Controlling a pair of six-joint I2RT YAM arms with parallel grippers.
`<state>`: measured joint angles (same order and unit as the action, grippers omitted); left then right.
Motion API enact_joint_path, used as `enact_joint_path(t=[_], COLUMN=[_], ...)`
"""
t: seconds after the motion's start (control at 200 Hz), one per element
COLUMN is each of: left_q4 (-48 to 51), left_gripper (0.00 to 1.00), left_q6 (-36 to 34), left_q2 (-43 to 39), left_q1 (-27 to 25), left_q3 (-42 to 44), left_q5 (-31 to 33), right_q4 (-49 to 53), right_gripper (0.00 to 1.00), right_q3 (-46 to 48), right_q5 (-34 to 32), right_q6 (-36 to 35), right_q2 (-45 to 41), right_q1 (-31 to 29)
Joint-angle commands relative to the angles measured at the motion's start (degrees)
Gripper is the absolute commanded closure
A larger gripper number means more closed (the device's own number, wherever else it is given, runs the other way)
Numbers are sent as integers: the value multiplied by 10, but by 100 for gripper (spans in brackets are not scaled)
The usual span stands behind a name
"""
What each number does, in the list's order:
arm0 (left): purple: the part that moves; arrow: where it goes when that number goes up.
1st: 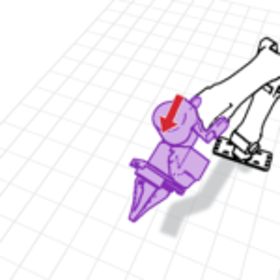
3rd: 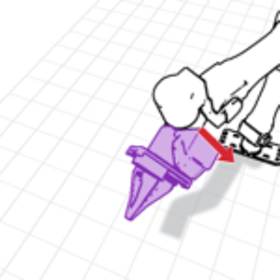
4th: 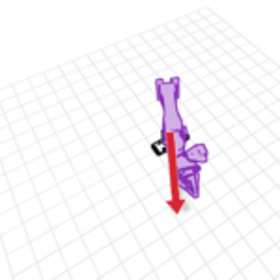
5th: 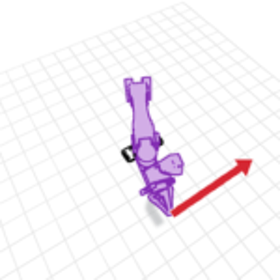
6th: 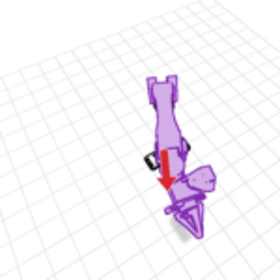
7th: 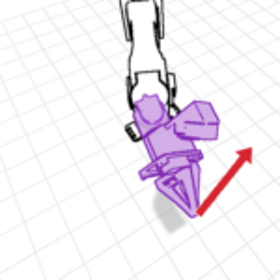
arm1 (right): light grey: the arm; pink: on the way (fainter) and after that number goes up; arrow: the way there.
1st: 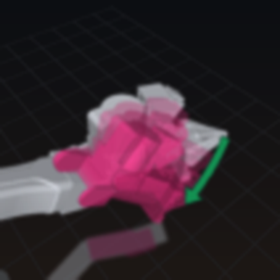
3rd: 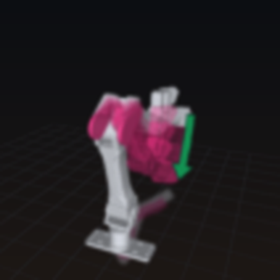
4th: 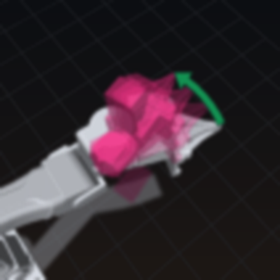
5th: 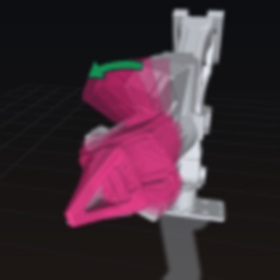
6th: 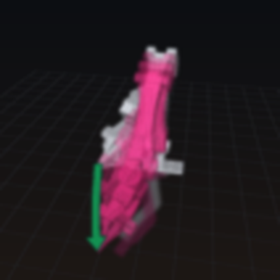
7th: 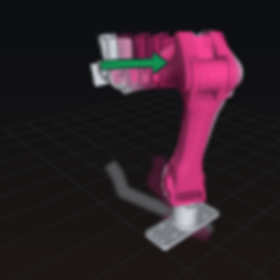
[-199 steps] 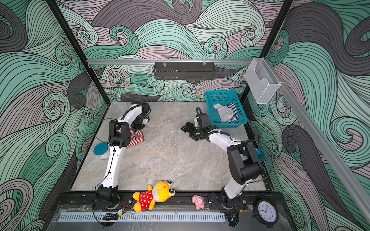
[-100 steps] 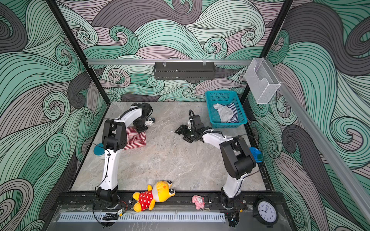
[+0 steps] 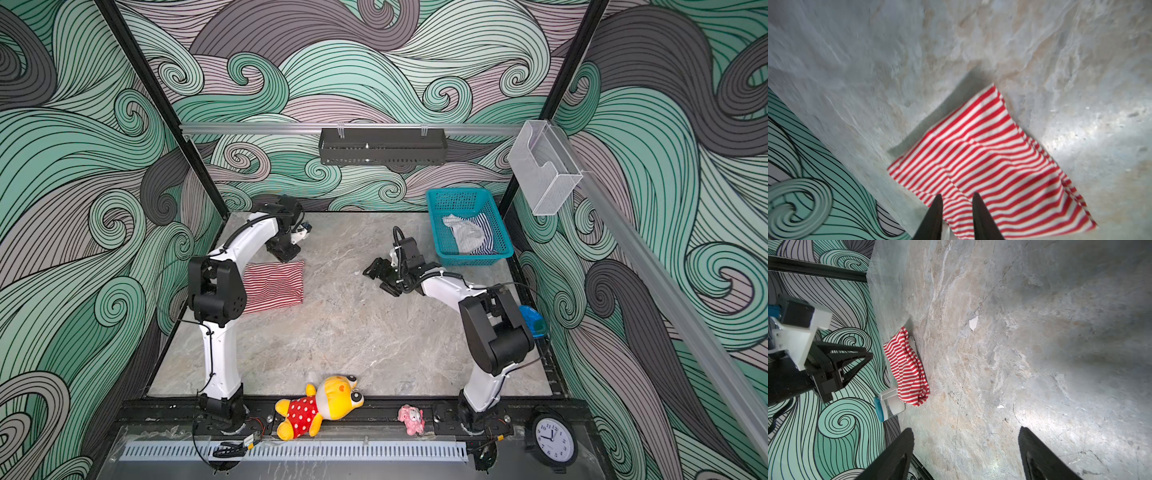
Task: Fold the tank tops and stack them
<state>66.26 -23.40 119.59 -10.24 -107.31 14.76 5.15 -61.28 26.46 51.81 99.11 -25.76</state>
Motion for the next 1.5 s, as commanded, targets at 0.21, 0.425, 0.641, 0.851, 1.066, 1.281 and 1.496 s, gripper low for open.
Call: enact_joint_path(t=[0.21,0.425,0.641,0.851,1.066,1.281,1.496], left_q4=[1,-27,-73,-98,-97,-94,-89], left_gripper=[70,70,71,72,72,72,73], left_q6=[78,95,118,132,139,133,135], left_q2=[-194,-224,-173,-116,-81,-56,-24], left_q1=[47,46,46,56,97,124,127], left_q3=[261,371,395,374,337,296,249], left_q5=[-106,-133,-125,-113,-113,-100,-130], right_q4=[-1,-10,1,12,21,19,21], right_gripper=[20,20,19,20,20,19,20], right_q3=[8,11,12,26,31,28,23], right_q5=[-4,-2,-2,-7,-10,-9,-10], right_q6=[-6,-2,-7,-9,-13,-12,-13], right_q2=[-10,-5,-17,-38,-50,-43,-37], right_q1=[4,5,6,14,21,21,23])
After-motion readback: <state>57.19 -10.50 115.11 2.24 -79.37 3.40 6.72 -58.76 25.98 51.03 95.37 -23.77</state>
